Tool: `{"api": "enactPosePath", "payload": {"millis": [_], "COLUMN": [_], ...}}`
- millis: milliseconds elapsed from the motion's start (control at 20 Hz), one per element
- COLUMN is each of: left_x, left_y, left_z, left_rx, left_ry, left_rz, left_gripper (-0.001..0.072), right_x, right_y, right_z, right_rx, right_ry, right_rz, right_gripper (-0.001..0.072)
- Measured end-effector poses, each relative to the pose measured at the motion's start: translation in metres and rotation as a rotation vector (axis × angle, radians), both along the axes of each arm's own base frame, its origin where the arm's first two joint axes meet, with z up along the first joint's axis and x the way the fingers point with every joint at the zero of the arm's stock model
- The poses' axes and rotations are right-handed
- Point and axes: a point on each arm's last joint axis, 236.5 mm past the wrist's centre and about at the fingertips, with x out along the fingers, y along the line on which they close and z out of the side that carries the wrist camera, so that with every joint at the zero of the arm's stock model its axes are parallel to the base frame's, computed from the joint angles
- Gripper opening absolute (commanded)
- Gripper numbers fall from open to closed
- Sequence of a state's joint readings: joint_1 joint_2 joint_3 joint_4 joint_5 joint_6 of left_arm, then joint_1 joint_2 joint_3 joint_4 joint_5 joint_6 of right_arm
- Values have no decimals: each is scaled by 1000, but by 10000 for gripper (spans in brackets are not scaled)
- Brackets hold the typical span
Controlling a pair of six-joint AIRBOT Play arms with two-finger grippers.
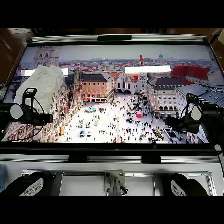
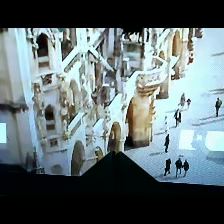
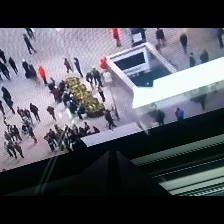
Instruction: Fold the shirts.
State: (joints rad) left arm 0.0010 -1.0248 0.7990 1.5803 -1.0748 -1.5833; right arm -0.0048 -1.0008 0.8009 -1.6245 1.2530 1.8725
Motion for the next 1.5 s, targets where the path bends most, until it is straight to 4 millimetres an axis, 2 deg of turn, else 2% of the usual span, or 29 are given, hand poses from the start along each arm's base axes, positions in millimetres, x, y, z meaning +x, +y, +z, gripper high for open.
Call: {"api": "enactPosePath", "payload": {"millis": [900,1100,1350,1450,1500], "left_x": [-1,0,23,47,61], "left_y": [0,-7,-21,-17,-12], "left_z": [-1,-1,7,19,28], "left_rx": [0,-34,-109,-93,-64], "left_ry": [4,1,-98,-192,-239], "left_rz": [0,17,43,40,23], "left_gripper": [39,40,40,51,89], "right_x": [0,9,18,13,8], "right_y": [0,0,6,16,20], "right_z": [0,1,2,1,1], "right_rx": [0,1,24,71,90], "right_ry": [0,-38,-79,-55,-36], "right_rz": [0,2,-2,-13,-18], "right_gripper": [69,69,69,69,69]}}
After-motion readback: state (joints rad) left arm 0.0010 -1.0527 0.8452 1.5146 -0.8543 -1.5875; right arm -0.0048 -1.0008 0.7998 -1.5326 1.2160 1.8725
